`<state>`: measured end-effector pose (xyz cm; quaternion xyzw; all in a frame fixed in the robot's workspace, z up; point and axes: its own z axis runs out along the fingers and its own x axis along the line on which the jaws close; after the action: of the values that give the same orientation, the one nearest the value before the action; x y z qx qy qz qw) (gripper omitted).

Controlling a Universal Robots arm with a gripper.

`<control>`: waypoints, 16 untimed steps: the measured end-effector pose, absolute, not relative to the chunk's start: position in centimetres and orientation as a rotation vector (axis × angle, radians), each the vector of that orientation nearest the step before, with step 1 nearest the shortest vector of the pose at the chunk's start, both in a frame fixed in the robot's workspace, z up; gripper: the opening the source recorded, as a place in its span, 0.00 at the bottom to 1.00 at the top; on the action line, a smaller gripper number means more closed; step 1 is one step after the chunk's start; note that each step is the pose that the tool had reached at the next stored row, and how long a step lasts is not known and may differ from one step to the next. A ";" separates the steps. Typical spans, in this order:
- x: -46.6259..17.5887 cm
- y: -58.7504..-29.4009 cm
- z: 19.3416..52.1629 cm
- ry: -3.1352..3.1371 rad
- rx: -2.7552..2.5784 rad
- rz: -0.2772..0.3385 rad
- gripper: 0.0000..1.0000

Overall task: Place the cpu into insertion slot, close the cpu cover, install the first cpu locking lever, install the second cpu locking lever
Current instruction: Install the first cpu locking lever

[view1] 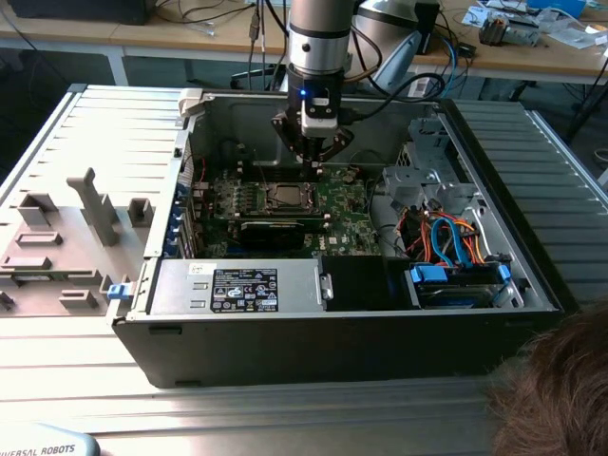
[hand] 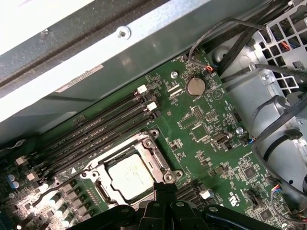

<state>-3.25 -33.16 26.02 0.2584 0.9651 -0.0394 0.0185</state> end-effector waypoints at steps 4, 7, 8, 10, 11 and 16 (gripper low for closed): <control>-3.3 -33.2 26.0 3.000 0.787 -0.122 0.11; -3.3 -33.2 26.0 3.003 0.776 -0.122 0.11; -3.3 -33.2 26.0 3.004 0.772 -0.122 0.11; -3.3 -33.2 26.0 3.006 0.764 -0.122 0.11; -3.3 -33.2 26.0 3.007 0.758 -0.122 0.11; -3.3 -33.2 26.0 3.013 0.733 -0.121 0.11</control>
<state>-3.25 -33.16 26.02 0.2363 0.9707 -0.0391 0.0194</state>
